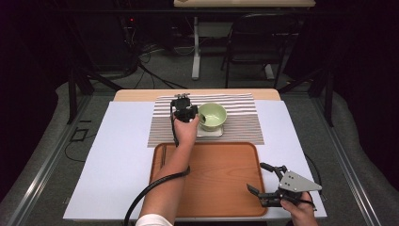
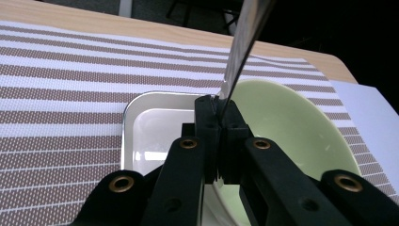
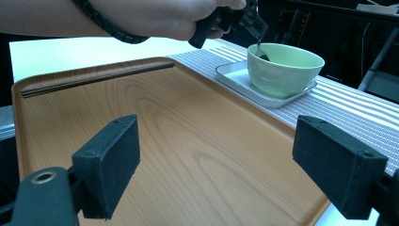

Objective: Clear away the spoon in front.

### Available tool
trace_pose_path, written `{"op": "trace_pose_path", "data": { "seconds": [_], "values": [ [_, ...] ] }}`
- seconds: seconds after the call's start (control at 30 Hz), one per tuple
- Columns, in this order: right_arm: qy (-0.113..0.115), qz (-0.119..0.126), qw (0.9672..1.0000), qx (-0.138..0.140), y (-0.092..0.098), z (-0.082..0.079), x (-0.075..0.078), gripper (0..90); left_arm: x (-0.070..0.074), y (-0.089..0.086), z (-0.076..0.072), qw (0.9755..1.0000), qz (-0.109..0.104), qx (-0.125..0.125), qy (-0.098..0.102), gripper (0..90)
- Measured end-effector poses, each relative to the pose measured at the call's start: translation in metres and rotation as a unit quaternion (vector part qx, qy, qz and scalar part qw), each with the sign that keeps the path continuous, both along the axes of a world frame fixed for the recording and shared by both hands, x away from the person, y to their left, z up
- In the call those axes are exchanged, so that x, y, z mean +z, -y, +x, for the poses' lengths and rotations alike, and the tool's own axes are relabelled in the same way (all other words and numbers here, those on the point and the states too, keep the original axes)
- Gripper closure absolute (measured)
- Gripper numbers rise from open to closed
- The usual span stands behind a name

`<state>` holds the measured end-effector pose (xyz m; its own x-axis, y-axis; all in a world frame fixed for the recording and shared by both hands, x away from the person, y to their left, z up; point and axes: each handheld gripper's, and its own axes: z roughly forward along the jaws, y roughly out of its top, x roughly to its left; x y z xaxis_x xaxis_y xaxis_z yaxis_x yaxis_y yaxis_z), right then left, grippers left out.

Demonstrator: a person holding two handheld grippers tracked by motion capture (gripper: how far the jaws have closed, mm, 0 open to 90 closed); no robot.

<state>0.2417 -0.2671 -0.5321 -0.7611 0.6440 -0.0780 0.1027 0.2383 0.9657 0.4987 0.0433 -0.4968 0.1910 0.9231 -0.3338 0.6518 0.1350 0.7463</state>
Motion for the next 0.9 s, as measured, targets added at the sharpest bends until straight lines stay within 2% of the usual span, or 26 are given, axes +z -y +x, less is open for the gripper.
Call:
{"op": "trace_pose_path", "data": {
  "seconds": [0.3,0.53,0.9],
  "values": [
    [0.001,-0.001,1.0000,-0.001,0.000,0.000,0.000,14.9,0.017,-0.002,0.000,0.9998,-0.003,-0.016,0.007,89.4],
    [0.000,-0.001,1.0000,-0.001,0.000,0.000,0.000,14.9,0.030,-0.005,-0.004,0.9998,-0.012,-0.018,0.001,89.4],
    [0.002,-0.002,1.0000,-0.002,0.000,0.000,0.000,14.9,0.046,-0.007,-0.014,0.9989,-0.016,-0.044,-0.005,89.4]
  ]
}}
